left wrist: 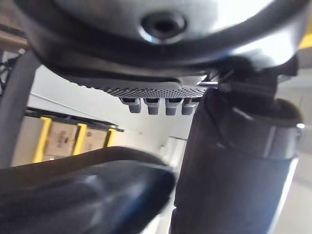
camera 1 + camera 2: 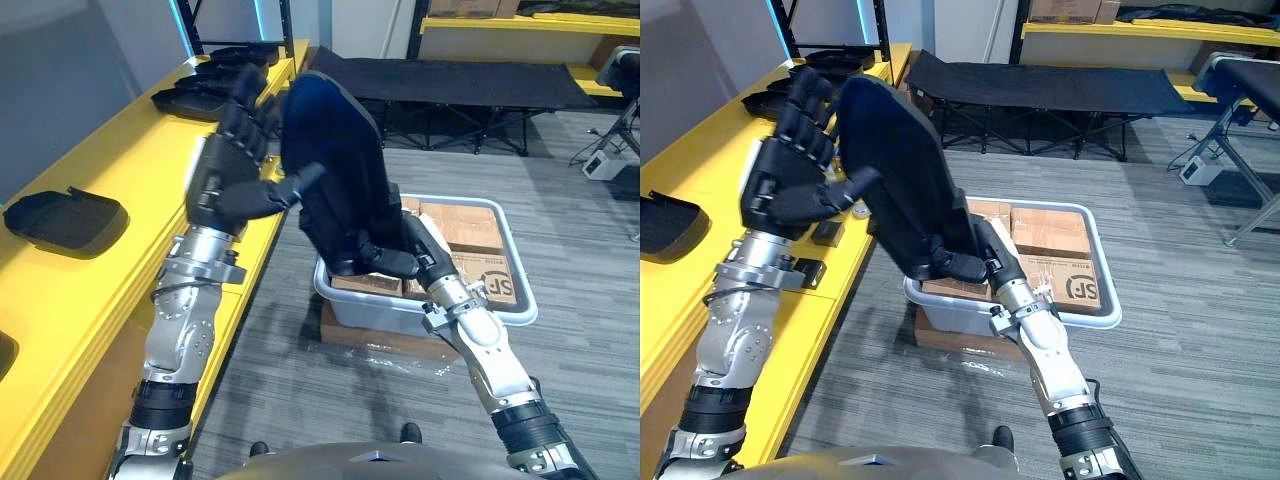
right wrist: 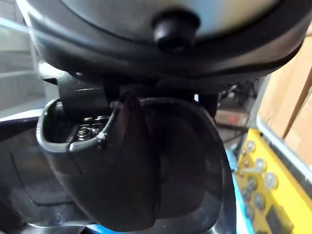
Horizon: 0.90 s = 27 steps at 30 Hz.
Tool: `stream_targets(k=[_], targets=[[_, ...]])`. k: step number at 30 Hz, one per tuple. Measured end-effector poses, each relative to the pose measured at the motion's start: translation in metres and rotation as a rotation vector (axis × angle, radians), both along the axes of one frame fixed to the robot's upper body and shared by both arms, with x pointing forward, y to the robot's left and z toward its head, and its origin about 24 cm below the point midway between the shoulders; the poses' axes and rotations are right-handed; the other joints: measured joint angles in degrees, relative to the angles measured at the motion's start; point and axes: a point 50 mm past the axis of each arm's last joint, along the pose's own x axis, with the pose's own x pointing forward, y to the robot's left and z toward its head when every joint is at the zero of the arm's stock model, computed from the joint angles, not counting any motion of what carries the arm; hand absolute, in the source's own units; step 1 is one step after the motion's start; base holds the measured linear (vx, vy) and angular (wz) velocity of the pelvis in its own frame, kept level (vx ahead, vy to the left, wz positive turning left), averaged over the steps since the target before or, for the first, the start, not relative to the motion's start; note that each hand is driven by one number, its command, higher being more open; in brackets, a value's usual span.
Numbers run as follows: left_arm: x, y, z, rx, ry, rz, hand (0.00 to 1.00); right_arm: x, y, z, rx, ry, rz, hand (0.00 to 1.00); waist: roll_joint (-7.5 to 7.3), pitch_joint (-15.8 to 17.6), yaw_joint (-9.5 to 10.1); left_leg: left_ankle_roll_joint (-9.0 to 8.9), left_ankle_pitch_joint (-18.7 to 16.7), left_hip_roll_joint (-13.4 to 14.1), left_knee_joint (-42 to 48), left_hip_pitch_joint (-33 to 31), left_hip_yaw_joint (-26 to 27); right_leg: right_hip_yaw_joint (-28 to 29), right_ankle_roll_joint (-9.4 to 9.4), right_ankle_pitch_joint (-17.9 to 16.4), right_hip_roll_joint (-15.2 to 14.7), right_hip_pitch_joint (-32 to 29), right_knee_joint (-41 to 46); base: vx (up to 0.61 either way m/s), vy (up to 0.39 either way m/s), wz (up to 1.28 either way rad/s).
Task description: Walk over and take three plastic housings, then place them on the shelf
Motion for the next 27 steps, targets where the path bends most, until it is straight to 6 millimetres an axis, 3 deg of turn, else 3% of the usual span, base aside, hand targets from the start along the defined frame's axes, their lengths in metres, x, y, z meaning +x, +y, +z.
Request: stream_targets(k=[4,9,18,27], targets=[[-0.005,0.012,-0.002,-0.169,-0.038,-0.026,1.0,-0.004,-0.018,-0.004,0.014,0.0,-0.158,0.0,0.01,0.0,-0.32,0.0,0.0,0.0,0.0,0.0,0.1,0.1,0.0,0.0,0.0,0.0,0.0,0.0,0.0,0.0],[-0.006,0.01,-0.015,-0.19,0.003,-0.065,1.0,-0.008,-0.033,-0.004,0.019,-0.015,-0.281,0.0,0.05,0.0,-0.33,0.0,0.0,0.0,0.0,0.1,0.4,0.4,0.0,0.0,0.0,-0.3,0.0,0.0,0.0,-0.04],[-0.002,0.004,-0.044,-0.04,0.159,-0.098,1.0,-0.01,-0.042,-0.001,0.046,-0.044,-0.337,0.0,0.61,-0.4,-0.34,-0.02,-0.1,0.0,0.0,0.0,0.7,0.7,0.04,0.0,0.0,-0.6,0.0,0.0,0.0,0.0],[-0.005,-0.016,-0.068,0.086,0.277,-0.141,1.0,-0.01,-0.03,0.028,0.11,-0.169,-0.291,0.0,0.77,-0.4,-0.16,-0.01,-1.1,0.0,1.3,-0.2,1.0,1.2,0.09,0.1,0.0,-0.5,0.0,0.0,0.0,-0.01]])
